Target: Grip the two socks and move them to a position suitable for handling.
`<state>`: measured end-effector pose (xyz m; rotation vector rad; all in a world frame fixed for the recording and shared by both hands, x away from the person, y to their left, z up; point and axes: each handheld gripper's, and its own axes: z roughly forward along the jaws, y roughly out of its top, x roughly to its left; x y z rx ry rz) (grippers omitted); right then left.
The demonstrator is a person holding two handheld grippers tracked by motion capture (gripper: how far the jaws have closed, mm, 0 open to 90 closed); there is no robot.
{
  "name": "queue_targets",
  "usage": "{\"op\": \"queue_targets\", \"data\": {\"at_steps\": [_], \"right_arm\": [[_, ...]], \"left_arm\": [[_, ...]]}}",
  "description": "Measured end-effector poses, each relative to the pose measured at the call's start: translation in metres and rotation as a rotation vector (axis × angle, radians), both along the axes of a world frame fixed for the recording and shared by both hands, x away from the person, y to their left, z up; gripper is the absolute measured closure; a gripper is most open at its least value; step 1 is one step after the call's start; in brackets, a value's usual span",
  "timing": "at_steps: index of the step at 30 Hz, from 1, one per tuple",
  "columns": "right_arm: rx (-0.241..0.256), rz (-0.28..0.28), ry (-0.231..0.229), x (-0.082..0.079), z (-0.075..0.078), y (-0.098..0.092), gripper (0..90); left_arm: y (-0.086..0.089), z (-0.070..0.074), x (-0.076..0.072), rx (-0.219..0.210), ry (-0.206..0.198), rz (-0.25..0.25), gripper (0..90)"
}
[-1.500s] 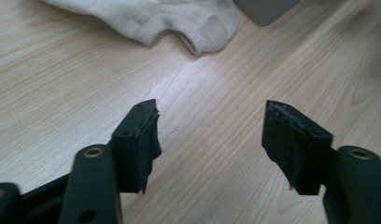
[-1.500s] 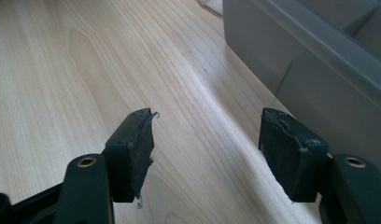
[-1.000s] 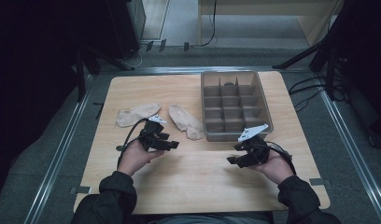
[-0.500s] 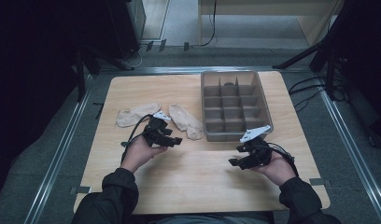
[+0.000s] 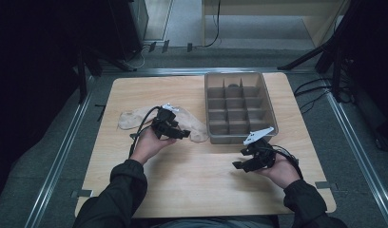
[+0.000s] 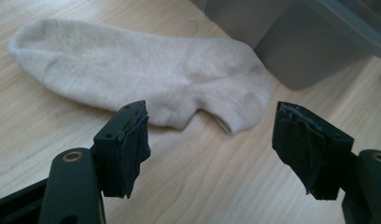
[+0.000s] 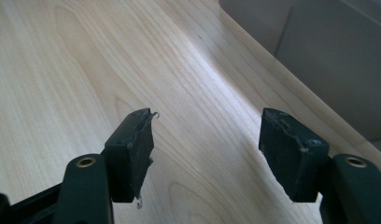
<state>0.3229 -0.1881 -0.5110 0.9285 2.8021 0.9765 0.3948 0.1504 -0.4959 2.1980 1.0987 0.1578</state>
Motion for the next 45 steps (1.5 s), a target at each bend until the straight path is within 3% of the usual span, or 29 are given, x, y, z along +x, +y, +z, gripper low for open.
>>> {"op": "queue_targets", "data": {"at_steps": [3, 6, 7, 12, 15, 18, 20, 28, 34, 37, 44, 45], "right_arm": [[-0.002, -0.032, 0.022, 0.003, -0.002, -0.003, 35.7], [0.001, -0.044, 0.031, 0.004, -0.002, -0.005, 35.7], [0.002, -0.054, 0.039, 0.005, -0.002, -0.006, 35.7], [0.005, -0.053, 0.039, 0.005, -0.003, -0.005, 35.7], [0.007, -0.047, 0.037, 0.006, -0.003, -0.005, 35.7], [0.009, -0.039, 0.035, 0.005, -0.002, -0.004, 35.9], [0.009, -0.039, 0.036, 0.005, -0.002, -0.004, 35.9], [0.005, -0.032, 0.034, 0.006, -0.002, -0.003, 35.9], [0.004, -0.036, 0.04, 0.006, -0.002, -0.003, 36.0], [0.001, -0.038, 0.038, 0.006, -0.002, -0.003, 36.0], [-0.009, -0.032, 0.037, 0.005, -0.003, -0.002, 36.0], [-0.01, -0.032, 0.037, 0.005, -0.003, -0.002, 36.0]], "left_arm": [[-0.003, -0.001, 0.004, 0.004, -0.01, 0.009, 26.1], [-0.004, -0.005, 0.009, -0.044, 0.012, 0.019, 26.1], [-0.005, -0.007, 0.011, -0.026, 0.003, 0.024, 26.6], [-0.008, -0.011, 0.015, -0.029, 0.006, 0.043, 28.6], [-0.016, -0.009, 0.018, 0.038, -0.001, 0.015, 28.6], [-0.022, -0.005, 0.023, 0.038, -0.029, 0.006, 27.5], [-0.023, -0.006, 0.025, 0.038, -0.026, 0.011, 27.5], [-0.029, -0.031, 0.034, 0.061, -0.004, 0.043, 26.4], [-0.026, -0.038, 0.027, 0.087, -0.062, 0.06, 32.6], [-0.028, -0.039, 0.024, 0.128, -0.099, 0.052, 36.8], [-0.019, -0.039, 0.023, 0.131, -0.116, 0.081, 67.8], [-0.018, -0.038, 0.023, 0.133, -0.114, 0.077, 67.8]]}}
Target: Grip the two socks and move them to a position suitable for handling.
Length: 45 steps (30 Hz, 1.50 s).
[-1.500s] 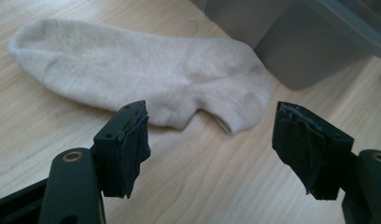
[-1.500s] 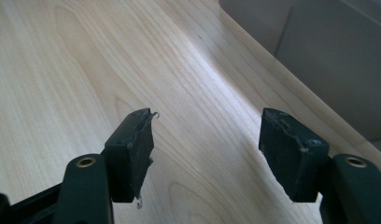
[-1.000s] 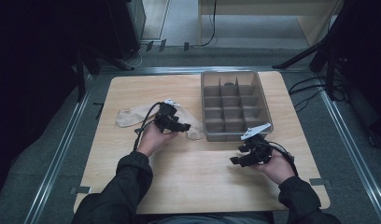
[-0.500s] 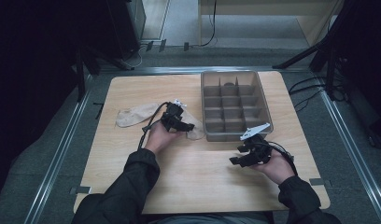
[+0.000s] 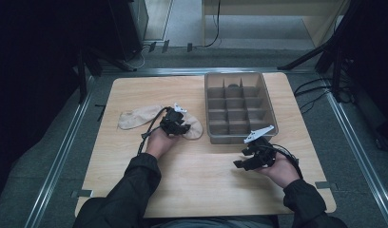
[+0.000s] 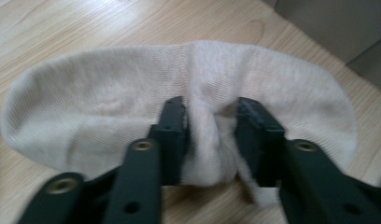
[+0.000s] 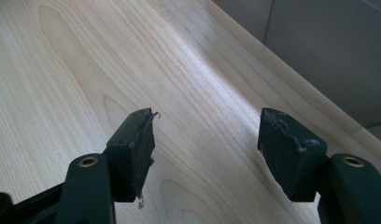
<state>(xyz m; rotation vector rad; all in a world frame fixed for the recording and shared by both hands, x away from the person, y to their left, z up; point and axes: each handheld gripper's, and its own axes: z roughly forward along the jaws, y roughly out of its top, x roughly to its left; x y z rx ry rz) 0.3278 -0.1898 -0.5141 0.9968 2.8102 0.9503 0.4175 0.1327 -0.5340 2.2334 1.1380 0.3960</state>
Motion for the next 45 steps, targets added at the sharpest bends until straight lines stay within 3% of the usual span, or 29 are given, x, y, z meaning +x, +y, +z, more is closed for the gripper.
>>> {"op": "queue_targets", "data": {"at_steps": [2, 5, 7, 10, 11, 13, 15, 16, 19, 24, 29, 31, 36, 40, 45], "right_arm": [[-0.002, 0.003, 0.003, 0.0, 0.0, 0.0, 35.9], [0.001, 0.004, 0.001, 0.0, 0.0, 0.0, 36.0], [0.002, 0.004, 0.0, 0.0, 0.0, 0.0, 36.0], [0.005, 0.006, -0.004, 0.001, 0.0, 0.0, 36.0], [0.005, 0.006, -0.004, 0.001, 0.0, 0.0, 36.0], [0.007, 0.001, 0.001, 0.001, 0.001, 0.0, 36.0], [0.008, 0.003, -0.002, 0.001, 0.0, -0.001, 36.0], [0.011, 0.003, -0.002, 0.001, 0.0, 0.0, 36.0], [0.019, 0.006, -0.005, 0.001, 0.001, 0.0, 36.1], [0.03, 0.024, -0.019, -0.001, 0.003, 0.004, 36.2], [0.042, 0.042, -0.027, -0.002, 0.005, 0.008, 36.2], [0.059, 0.049, -0.031, -0.002, 0.007, 0.011, 36.2], [0.09, 0.059, -0.04, -0.003, 0.011, 0.016, 36.3], [0.112, 0.075, -0.052, -0.004, 0.014, 0.023, 36.6], [0.119, 0.101, -0.063, -0.005, 0.014, 0.031, 36.7]], "left_arm": [[0.003, 0.0, 0.0, 0.0, 0.006, -0.01, 76.6], [0.006, 0.001, 0.001, -0.013, 0.024, -0.009, 81.0], [0.007, 0.001, 0.002, -0.028, 0.036, -0.005, 81.7], [0.017, 0.004, 0.004, -0.075, 0.091, 0.0, 82.8], [0.017, 0.004, 0.004, -0.075, 0.091, 0.0, 82.9], [0.029, 0.015, 0.0, -0.124, 0.099, -0.015, 82.9], [0.032, 0.019, -0.003, -0.125, 0.094, -0.024, 82.9], [0.039, 0.028, -0.009, -0.117, 0.095, -0.051, 82.9], [0.046, 0.038, -0.017, -0.112, 0.087, -0.076, 82.9], [0.061, 0.063, -0.044, -0.09, 0.045, -0.159, 82.8], [0.068, 0.074, -0.061, -0.081, 0.035, -0.193, 82.5], [0.073, 0.079, -0.073, -0.098, 0.036, -0.197, 82.2], [0.078, 0.079, -0.087, -0.116, 0.054, -0.203, 81.4], [0.079, 0.07, -0.103, -0.136, 0.079, -0.218, 80.7], [0.078, 0.059, -0.112, -0.141, 0.096, -0.224, 80.2]]}}
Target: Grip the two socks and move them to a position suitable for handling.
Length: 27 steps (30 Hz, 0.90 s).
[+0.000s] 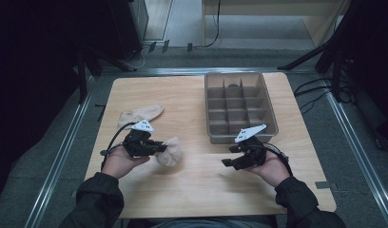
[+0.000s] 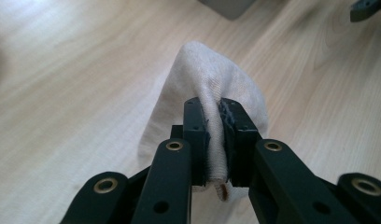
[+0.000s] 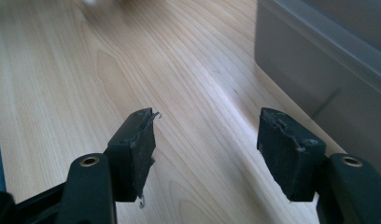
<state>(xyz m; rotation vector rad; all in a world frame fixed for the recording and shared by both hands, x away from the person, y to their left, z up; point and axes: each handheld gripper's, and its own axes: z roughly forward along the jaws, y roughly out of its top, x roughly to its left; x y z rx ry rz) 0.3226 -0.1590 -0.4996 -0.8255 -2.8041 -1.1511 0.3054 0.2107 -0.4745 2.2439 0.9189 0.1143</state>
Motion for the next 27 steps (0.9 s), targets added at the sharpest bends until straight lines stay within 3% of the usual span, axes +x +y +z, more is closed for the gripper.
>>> {"op": "queue_targets", "data": {"at_steps": [3, 7, 8, 13, 14, 17, 18, 19, 23, 27], "right_arm": [[0.013, 0.018, -0.008, -0.001, 0.002, 0.006, 37.0], [0.031, 0.04, -0.032, -0.003, 0.005, 0.011, 37.3], [0.039, 0.044, -0.035, -0.003, 0.007, 0.013, 37.8], [0.054, 0.059, -0.049, -0.003, 0.009, 0.017, 40.3], [0.063, 0.061, -0.061, -0.003, 0.01, 0.019, 41.8], [0.069, 0.064, -0.063, -0.002, 0.011, 0.02, 43.5], [0.077, 0.068, -0.063, -0.002, 0.012, 0.023, 46.2], [0.077, 0.068, -0.063, -0.002, 0.012, 0.023, 46.2], [0.08, 0.081, -0.067, -0.004, 0.012, 0.028, 54.7], [0.097, 0.089, -0.047, -0.005, 0.013, 0.035, 59.9]], "left_arm": [[0.001, -0.007, -0.004, 0.011, 0.007, -0.004, 77.4], [0.005, -0.011, -0.006, 0.002, 0.023, 0.021, 63.0], [0.007, -0.011, -0.008, 0.009, 0.012, 0.036, 60.9], [0.009, -0.009, -0.013, 0.012, 0.015, 0.082, 60.8], [0.01, -0.008, -0.015, 0.02, 0.012, 0.112, 60.4], [0.011, -0.009, -0.018, 0.006, 0.02, 0.142, 56.7], [0.012, -0.01, -0.019, 0.019, 0.019, 0.184, 56.6], [0.012, -0.01, -0.019, 0.019, 0.019, 0.184, 56.6], [0.025, -0.009, -0.011, 0.01, 0.014, 0.244, 59.6], [0.033, -0.007, 0.0, 0.026, 0.007, 0.264, 57.3]]}}
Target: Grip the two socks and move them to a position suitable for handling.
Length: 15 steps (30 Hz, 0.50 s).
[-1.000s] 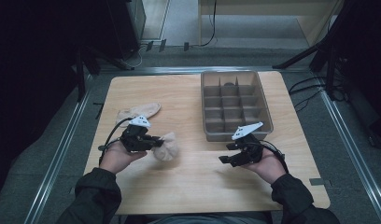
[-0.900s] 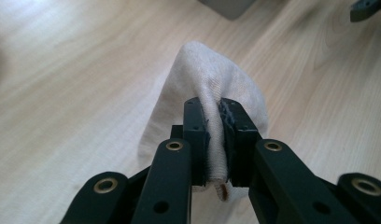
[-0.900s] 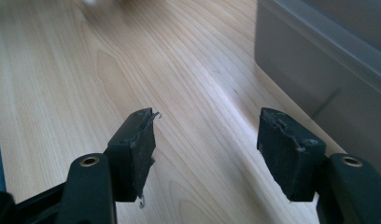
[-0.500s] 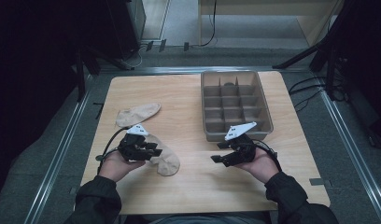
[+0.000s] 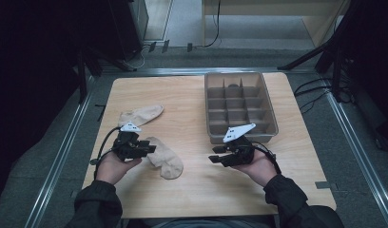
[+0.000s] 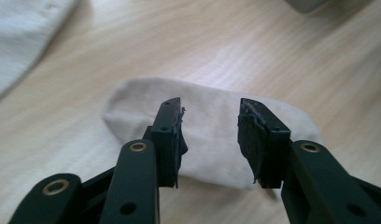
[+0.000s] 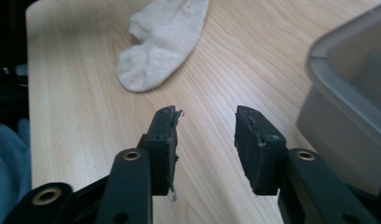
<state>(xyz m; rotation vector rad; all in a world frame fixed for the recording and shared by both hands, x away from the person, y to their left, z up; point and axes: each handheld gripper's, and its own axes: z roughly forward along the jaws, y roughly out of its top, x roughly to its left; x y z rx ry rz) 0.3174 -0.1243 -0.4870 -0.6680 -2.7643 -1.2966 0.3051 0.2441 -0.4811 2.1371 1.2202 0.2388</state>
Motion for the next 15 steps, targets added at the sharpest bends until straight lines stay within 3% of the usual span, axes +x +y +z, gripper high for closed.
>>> {"op": "queue_targets", "data": {"at_steps": [8, 15], "right_arm": [[0.024, 0.059, 0.005, -0.008, -0.003, 0.035, 63.0], [0.018, 0.102, 0.005, -0.012, -0.018, 0.072, 60.3]], "left_arm": [[0.014, -0.006, 0.032, 0.019, -0.014, 0.011, 54.3], [0.023, -0.02, 0.04, 0.013, -0.009, 0.03, 53.2]]}}
